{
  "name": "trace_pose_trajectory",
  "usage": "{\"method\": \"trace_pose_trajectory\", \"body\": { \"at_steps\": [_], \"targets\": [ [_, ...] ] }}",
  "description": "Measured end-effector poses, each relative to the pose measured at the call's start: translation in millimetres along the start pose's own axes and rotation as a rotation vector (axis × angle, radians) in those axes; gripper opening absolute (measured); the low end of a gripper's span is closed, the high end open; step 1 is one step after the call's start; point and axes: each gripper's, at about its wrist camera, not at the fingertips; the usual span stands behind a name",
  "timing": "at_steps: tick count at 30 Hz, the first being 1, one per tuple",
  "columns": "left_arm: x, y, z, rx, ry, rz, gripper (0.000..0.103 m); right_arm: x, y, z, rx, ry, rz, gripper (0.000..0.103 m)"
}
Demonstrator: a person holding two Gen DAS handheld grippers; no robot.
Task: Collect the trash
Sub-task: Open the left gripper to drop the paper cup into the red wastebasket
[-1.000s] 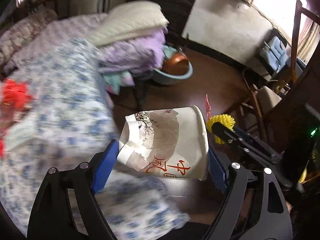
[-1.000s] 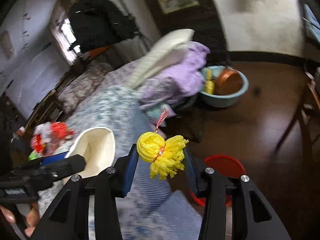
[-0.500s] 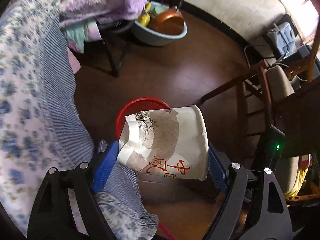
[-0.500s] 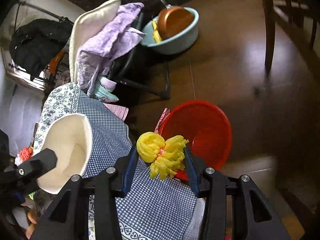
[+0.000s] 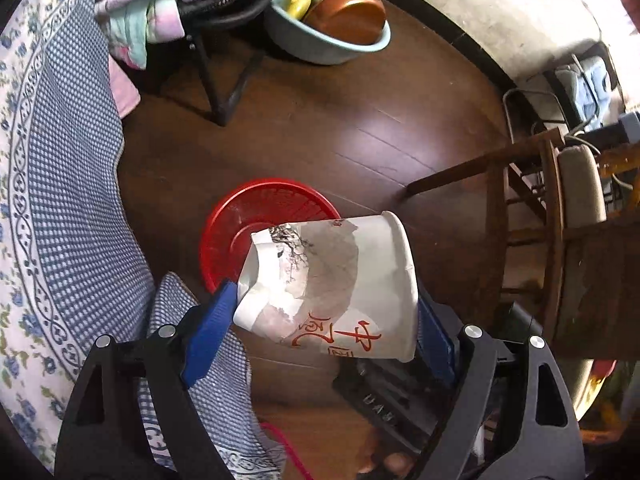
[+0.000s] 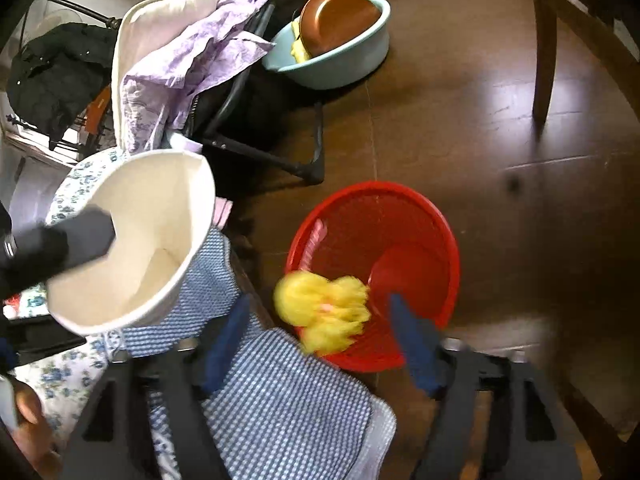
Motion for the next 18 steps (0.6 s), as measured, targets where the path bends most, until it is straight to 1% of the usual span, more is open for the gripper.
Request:
{"method": "trace_pose_trajectory", "body": {
  "at_steps": [3, 5, 7, 11, 13, 16, 18],
  "targets": [
    [0, -2, -1, 0.002, 0.001, -0.010, 0.086, 1, -4, -5, -0.054, 0.001, -0.014, 0.084],
    [-1, -6, -1, 0.010, 0.004, -0.017, 0.088, 3, -10, -10, -0.066, 0.017, -0.029, 0.084],
    [-2, -9, 1, 0.004, -0.003, -0.020, 0.088, 6, -18, -14, -0.084, 0.034, -0.040, 0.084],
    [-5, -22, 3, -0.004, -0.010, -0.025, 0.088, 10, -40, -11, -0.137, 0.014, -0.086, 0.084],
    [-7, -35, -1, -0.007, 0.008, -0.037, 0.088, 13, -52, -3, -0.152, 0.003, -0.110, 0.084],
    [-14, -63, -7, 0.001, 0.062, -0.073, 0.088, 15, -70, 17, -0.144, -0.043, -0.131, 0.085],
    [-20, -84, -9, 0.019, 0.095, -0.103, 0.090, 14, -83, 38, -0.135, -0.093, -0.149, 0.089]
  ]
}}
Point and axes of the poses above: each gripper's, at about its wrist camera, not at the fingertips, and y roughly the way its jaws point, z to its left, x to its top
